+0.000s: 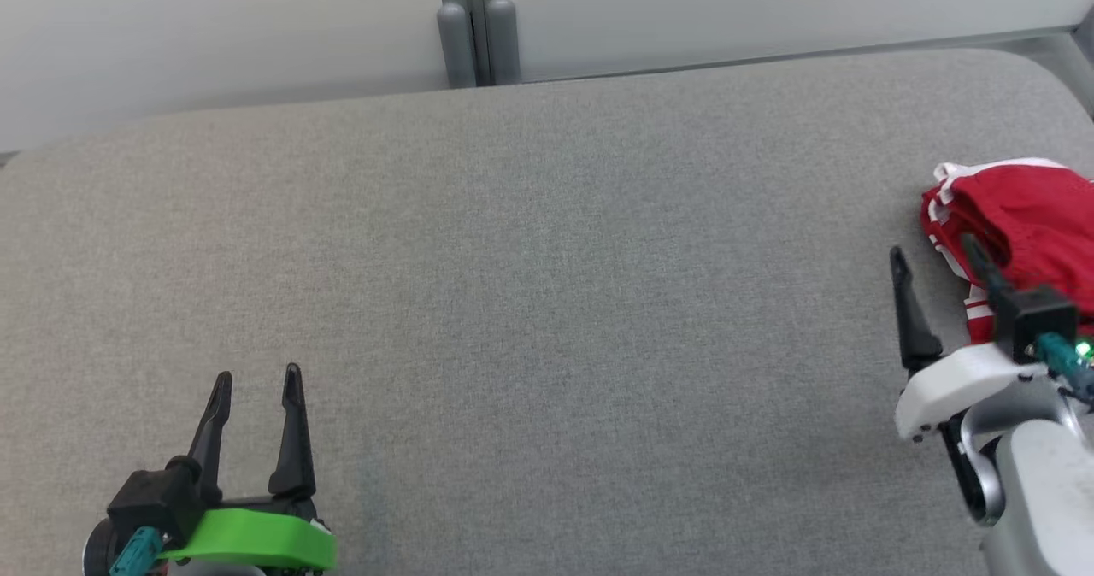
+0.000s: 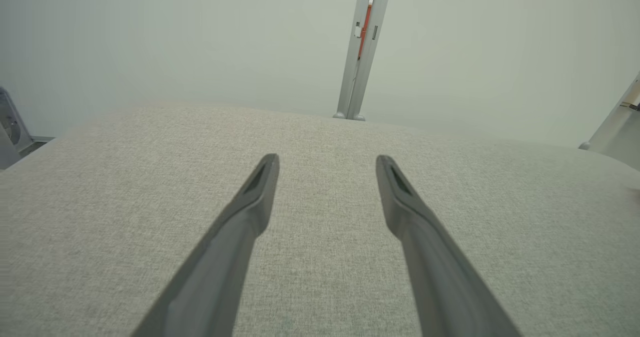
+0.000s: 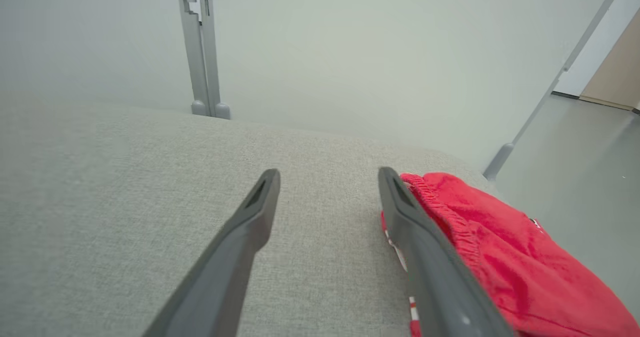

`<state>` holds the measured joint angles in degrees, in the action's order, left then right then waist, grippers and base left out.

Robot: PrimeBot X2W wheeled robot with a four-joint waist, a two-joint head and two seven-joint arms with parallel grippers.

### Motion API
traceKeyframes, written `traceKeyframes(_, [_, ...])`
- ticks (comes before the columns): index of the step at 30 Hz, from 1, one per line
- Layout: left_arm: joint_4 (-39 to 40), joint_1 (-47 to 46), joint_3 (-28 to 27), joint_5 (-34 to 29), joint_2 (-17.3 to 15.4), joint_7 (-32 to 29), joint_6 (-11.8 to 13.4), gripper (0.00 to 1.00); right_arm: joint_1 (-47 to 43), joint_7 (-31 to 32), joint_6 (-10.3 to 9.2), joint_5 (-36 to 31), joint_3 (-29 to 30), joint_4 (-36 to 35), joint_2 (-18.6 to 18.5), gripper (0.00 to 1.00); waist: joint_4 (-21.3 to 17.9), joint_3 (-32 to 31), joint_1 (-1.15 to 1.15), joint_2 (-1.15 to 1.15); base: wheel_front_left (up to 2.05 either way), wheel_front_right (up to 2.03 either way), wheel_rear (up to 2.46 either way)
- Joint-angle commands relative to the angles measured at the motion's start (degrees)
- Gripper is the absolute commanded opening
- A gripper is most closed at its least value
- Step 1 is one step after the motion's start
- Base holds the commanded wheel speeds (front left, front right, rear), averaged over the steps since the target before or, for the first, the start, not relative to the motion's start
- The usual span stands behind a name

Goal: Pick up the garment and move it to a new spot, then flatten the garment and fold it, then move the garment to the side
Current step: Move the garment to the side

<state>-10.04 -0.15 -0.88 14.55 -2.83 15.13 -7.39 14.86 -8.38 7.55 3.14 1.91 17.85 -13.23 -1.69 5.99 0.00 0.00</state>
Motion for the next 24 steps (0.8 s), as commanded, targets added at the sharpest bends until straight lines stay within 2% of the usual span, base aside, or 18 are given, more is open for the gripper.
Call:
traceKeyframes(1, [-0.6,1.1,-0.6,-0.1,-0.2,0.0,-0.1,1.00,-2.0,-1.7,-0.13,0.4,-0.4,-0.6,0.9,1.00,-0.6,-4.0,0.00,0.00,0.00,0.00,0.00])
traceKeyframes(6, [-2.7,2.0,-2.1,0.1,-0.2,0.0,0.4,1.00,-7.1,-5.3,-0.13,0.9,-1.2,-1.3,5.7,1.00,0.1,-6.1,0.00,0.00,0.00,0.00,0.00])
traceKeyframes(11, [-4.7,2.4,-2.4,0.3,-0.2,0.0,0.4,1.00,-10.8,-6.4,-0.13,1.0,-1.2,-0.2,8.8,1.00,1.1,-7.5,0.00,0.00,0.00,0.00,0.00])
traceKeyframes(17, [-6.0,2.8,-2.1,-0.5,-0.2,0.0,0.1,1.00,-13.0,-6.8,-0.13,2.2,0.0,1.1,10.1,1.00,1.4,-8.1,0.00,0.00,0.00,0.00,0.00])
traceKeyframes(24, [-5.7,3.1,-1.9,0.2,-0.2,0.0,0.0,1.00,-13.9,-6.8,-0.13,3.9,-2.0,1.0,10.2,1.00,1.0,-8.3,0.00,0.00,0.00,0.00,0.00])
